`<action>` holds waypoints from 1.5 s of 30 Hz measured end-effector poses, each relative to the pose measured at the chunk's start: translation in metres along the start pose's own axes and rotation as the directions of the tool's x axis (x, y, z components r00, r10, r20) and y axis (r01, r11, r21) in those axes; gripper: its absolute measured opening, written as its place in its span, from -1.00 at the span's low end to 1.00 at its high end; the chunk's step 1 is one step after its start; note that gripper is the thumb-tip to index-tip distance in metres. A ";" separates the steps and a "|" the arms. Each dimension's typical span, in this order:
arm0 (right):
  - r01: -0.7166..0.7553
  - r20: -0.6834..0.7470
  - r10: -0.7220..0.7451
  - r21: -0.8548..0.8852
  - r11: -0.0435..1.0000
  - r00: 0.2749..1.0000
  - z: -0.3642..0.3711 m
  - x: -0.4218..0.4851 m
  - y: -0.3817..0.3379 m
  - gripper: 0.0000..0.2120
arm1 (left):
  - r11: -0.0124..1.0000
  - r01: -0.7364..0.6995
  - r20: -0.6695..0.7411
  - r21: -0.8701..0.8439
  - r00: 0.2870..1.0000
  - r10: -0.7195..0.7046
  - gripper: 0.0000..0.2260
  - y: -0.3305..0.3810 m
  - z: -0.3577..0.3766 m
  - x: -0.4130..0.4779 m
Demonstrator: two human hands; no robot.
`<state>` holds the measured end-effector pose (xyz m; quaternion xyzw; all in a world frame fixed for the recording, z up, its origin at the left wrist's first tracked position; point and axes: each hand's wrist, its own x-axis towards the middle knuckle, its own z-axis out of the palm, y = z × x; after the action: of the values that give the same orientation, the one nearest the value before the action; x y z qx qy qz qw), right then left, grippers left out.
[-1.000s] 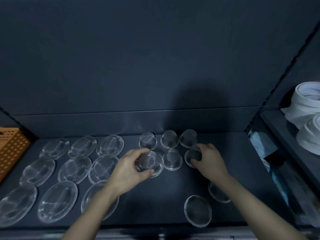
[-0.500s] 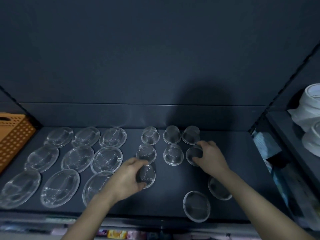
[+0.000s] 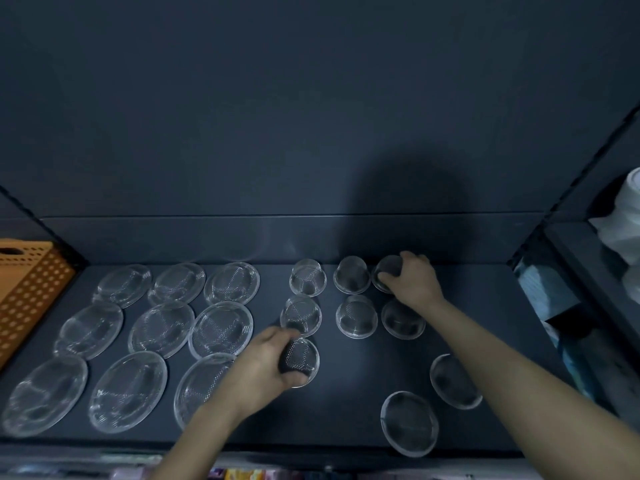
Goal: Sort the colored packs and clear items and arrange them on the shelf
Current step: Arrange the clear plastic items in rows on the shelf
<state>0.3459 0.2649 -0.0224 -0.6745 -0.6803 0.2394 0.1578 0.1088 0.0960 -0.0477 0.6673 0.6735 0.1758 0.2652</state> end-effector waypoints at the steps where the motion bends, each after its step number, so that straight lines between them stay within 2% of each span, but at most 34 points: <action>1: -0.005 0.007 0.005 -0.017 1.000 1.000 0.001 0.002 0.000 -0.49 | 1.000 0.002 0.001 -0.002 1.000 -0.002 -0.36 0.000 0.000 0.000; 5: -0.027 -0.008 0.027 -0.019 0.999 1.000 0.001 0.006 0.006 -0.63 | 1.000 0.018 -0.006 -0.012 1.000 -0.018 -0.35 -0.001 0.000 0.001; 7: -0.038 -0.013 0.038 0.000 0.999 0.999 0.001 0.006 0.009 -0.63 | 0.999 0.031 -0.012 -0.019 0.999 -0.032 -0.35 -0.001 0.000 0.001; 12: -0.017 -0.028 0.019 0.075 0.997 0.999 -0.005 -0.004 0.010 -0.38 | 1.000 0.007 -0.020 -0.014 1.000 -0.007 -0.34 0.003 -0.002 -0.001; 15: 0.037 -0.115 -0.026 0.088 0.995 0.993 -0.014 -0.024 0.017 -0.53 | 0.994 -0.097 -0.056 0.043 0.993 0.099 -0.42 0.012 -0.006 -0.003; 17: 0.065 -0.122 -0.057 0.067 0.996 0.991 -0.018 -0.045 0.026 -0.67 | 0.979 -0.195 -0.099 0.061 0.975 0.201 -0.54 0.025 -0.007 -0.004; 19: 0.055 -0.107 -0.048 0.064 0.996 0.993 -0.021 -0.067 0.037 -0.73 | 0.960 -0.279 -0.097 0.030 0.955 0.281 -0.65 0.043 -0.004 -0.004; 21: 0.034 -0.114 -0.029 0.050 0.998 0.993 -0.023 -0.087 0.046 -0.75 | 0.934 -0.356 -0.023 -0.016 0.934 0.356 -0.67 0.064 0.005 -0.003; 24: 0.031 -0.142 -0.028 0.014 0.999 0.989 -0.028 -0.113 0.058 -0.71 | 0.890 -0.452 0.206 -0.057 0.867 0.453 -0.53 0.091 0.028 -0.002; 27: 0.051 -0.033 -0.051 -0.015 0.999 0.998 -0.031 -0.130 0.067 -0.55 | 0.841 -0.541 0.369 -0.029 0.776 0.512 -0.43 0.107 0.050 -0.003; 29: 0.041 0.050 -0.040 -0.020 0.999 0.998 -0.031 -0.141 0.072 -0.45 | 0.824 -0.566 0.387 -0.023 0.755 0.530 -0.45 0.111 0.061 -0.005; 33: -0.029 0.082 0.032 -0.038 0.999 0.996 -0.025 -0.152 0.078 -0.37 | 0.852 -0.522 0.300 0.031 0.818 0.490 -0.60 0.109 0.070 -0.002; 38: -0.093 0.035 0.093 -0.017 0.996 0.995 -0.021 -0.157 0.078 -0.34 | 0.909 -0.417 0.336 0.006 0.857 0.391 -0.59 0.113 0.072 0.002; 43: -0.075 -0.002 0.075 0.016 0.997 0.997 -0.016 -0.156 0.066 -0.32 | 0.954 -0.299 0.166 -0.018 0.940 0.298 -0.48 0.093 0.054 0.013; 45: -0.069 0.002 0.069 0.021 0.997 0.998 -0.012 -0.155 0.057 -0.32 | 0.964 -0.264 0.118 -0.002 0.958 0.263 -0.53 0.084 0.045 0.019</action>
<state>0.4063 0.1112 -0.0266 -0.6959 -0.6541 0.2520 0.1561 0.2038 0.1138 -0.0358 0.7619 0.5631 0.1653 0.2739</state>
